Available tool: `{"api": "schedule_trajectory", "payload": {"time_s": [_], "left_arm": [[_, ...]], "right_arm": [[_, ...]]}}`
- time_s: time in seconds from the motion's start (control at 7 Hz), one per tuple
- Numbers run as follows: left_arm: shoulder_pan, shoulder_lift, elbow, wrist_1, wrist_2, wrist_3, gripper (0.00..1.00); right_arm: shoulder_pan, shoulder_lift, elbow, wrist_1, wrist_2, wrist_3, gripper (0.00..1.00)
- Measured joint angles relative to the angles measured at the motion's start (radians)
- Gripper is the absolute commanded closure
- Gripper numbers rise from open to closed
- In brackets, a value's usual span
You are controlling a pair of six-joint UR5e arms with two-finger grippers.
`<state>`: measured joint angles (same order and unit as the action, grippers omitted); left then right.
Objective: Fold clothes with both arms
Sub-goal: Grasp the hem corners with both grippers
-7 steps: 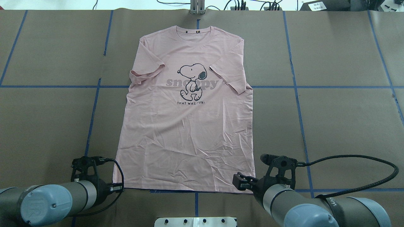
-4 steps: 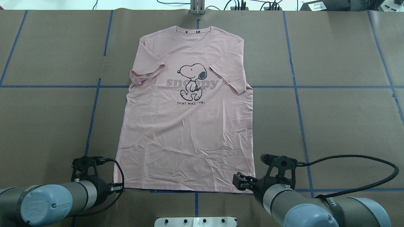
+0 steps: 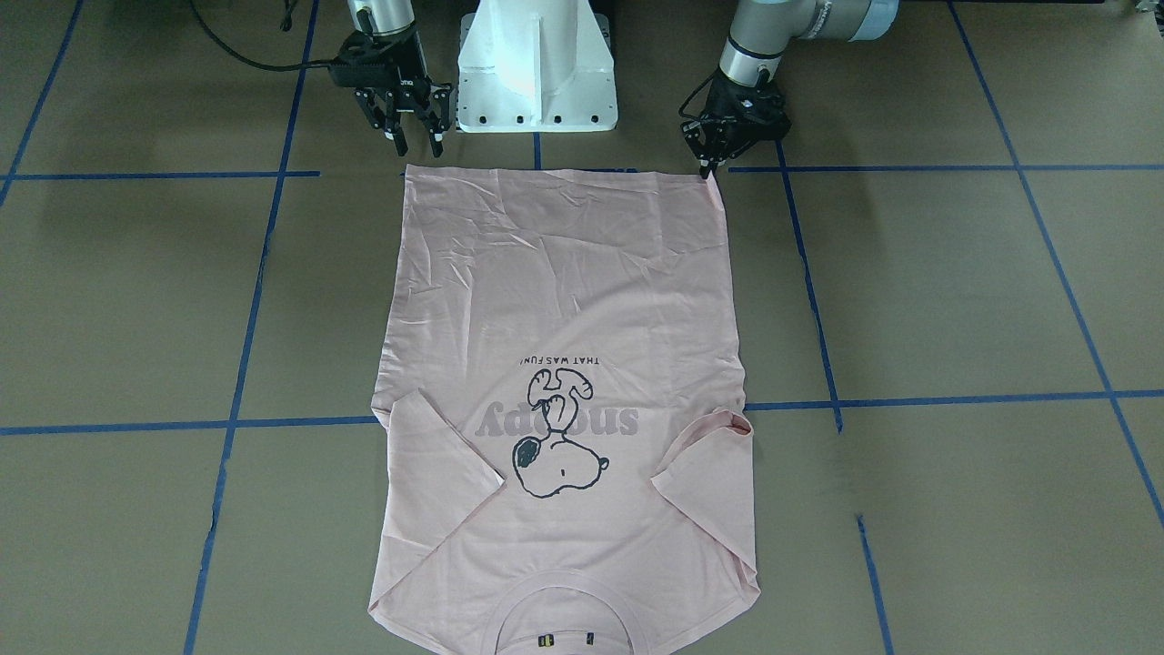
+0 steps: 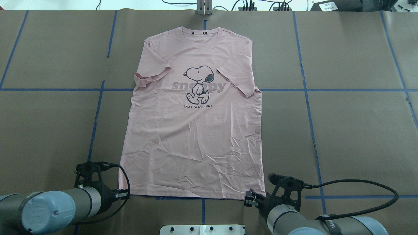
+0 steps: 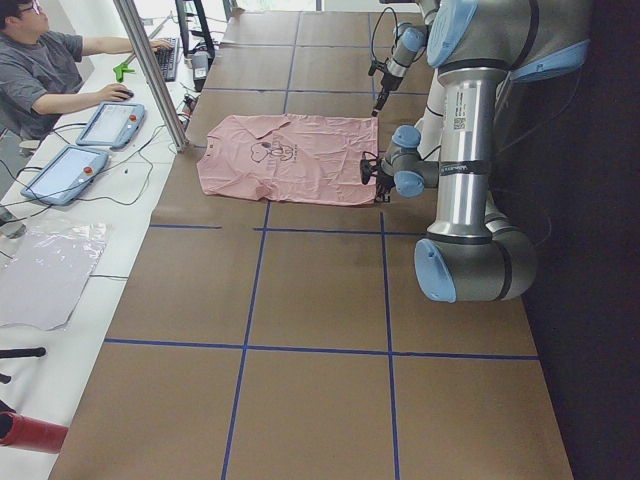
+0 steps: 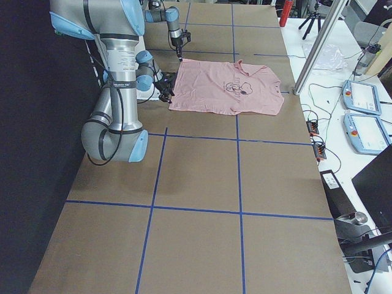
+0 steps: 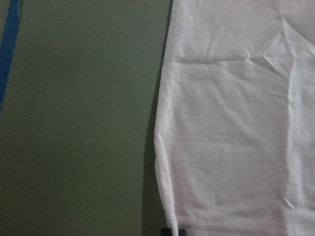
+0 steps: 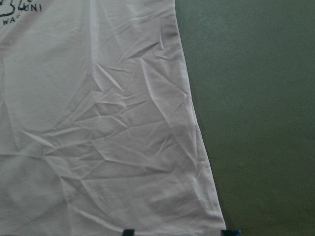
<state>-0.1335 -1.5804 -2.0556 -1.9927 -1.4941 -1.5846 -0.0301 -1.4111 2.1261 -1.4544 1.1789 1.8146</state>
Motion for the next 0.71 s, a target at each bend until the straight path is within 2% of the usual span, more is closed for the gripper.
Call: {"api": "schedule_trajectory", "payload": {"time_s": [0.71], "left_arm": [[0.001,0.0,-0.001,-0.001,0.0,0.0,1.0]], "right_arm": [[-0.007,-0.002,-0.057,0.0,-0.021,0.011,0.41]]}}
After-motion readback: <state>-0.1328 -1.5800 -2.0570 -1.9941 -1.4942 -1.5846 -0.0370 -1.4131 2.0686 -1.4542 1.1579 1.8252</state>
